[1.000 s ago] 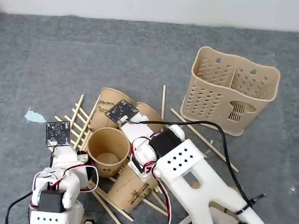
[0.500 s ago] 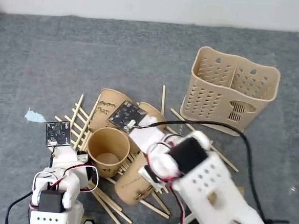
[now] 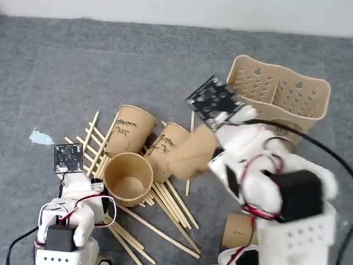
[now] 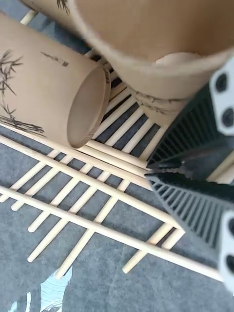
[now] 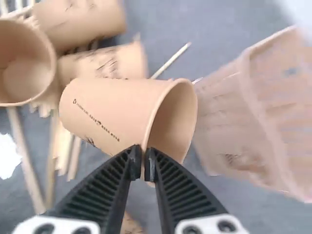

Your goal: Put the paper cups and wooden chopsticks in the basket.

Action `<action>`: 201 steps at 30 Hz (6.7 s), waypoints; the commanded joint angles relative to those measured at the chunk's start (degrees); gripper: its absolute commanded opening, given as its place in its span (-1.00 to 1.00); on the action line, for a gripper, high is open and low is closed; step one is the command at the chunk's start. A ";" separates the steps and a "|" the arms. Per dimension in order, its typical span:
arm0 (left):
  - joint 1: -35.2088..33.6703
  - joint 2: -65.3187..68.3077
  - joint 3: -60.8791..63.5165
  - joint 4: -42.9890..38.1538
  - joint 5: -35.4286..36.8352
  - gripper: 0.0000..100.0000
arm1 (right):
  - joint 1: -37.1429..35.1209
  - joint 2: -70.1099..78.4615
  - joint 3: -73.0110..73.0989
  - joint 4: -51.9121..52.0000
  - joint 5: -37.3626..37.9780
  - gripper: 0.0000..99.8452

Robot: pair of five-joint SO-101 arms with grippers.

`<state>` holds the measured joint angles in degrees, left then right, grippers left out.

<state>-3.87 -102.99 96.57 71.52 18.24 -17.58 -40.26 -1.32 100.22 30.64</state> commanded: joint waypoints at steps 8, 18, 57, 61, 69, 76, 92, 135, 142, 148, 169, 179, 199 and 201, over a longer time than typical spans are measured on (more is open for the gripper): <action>-0.09 -0.79 -1.80 0.44 -0.44 -0.97 | 17.45 -1.19 -8.97 -14.37 8.44 -0.98; -0.26 -0.79 -1.80 0.44 -0.44 -0.97 | 24.66 -1.01 -7.65 -26.51 12.92 -0.98; -0.44 -0.79 -0.04 0.35 -0.44 -0.97 | 30.64 1.89 28.92 -58.77 48.35 -0.98; -0.44 -0.79 -0.04 0.35 -0.44 -0.97 | 30.64 1.89 29.54 -57.01 48.26 -0.94; -0.44 -0.79 -0.04 0.35 -0.44 -0.97 | 30.02 -6.20 29.54 -51.03 34.02 -0.67; -0.44 -0.79 -0.04 0.35 -0.44 -0.97 | 25.54 -13.58 29.54 -41.19 28.40 -0.63; -0.44 -0.79 -0.04 0.35 -0.44 -0.97 | 23.96 -19.91 29.45 -19.38 13.19 -0.63; -0.44 -0.79 -0.04 0.35 -0.44 -0.97 | 45.23 -19.91 39.03 -1.80 -4.92 -0.62; -0.44 -0.79 -0.04 0.35 -0.44 -0.97 | 45.23 -19.91 41.14 -1.80 -5.10 -0.62; -0.44 -0.79 -0.04 0.35 -0.44 -0.97 | 39.78 -19.47 41.23 -0.48 -7.21 -0.62; -0.44 -0.79 -0.04 0.35 -0.44 -0.97 | 27.47 -19.30 41.23 -1.89 -19.69 -0.62; -0.44 -0.79 -0.04 0.35 -0.44 -0.97 | 27.65 -19.30 41.23 -1.89 -19.69 -0.62; -0.44 -0.79 -0.04 0.35 -0.44 -0.97 | 27.82 -4.09 37.54 -1.80 -19.78 -0.62; -0.44 -0.79 -0.04 0.35 -0.44 -0.97 | 27.82 -4.62 35.96 -1.36 -19.78 -0.62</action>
<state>-3.87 -102.99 97.10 71.52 18.24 10.46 -44.48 39.47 99.08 11.65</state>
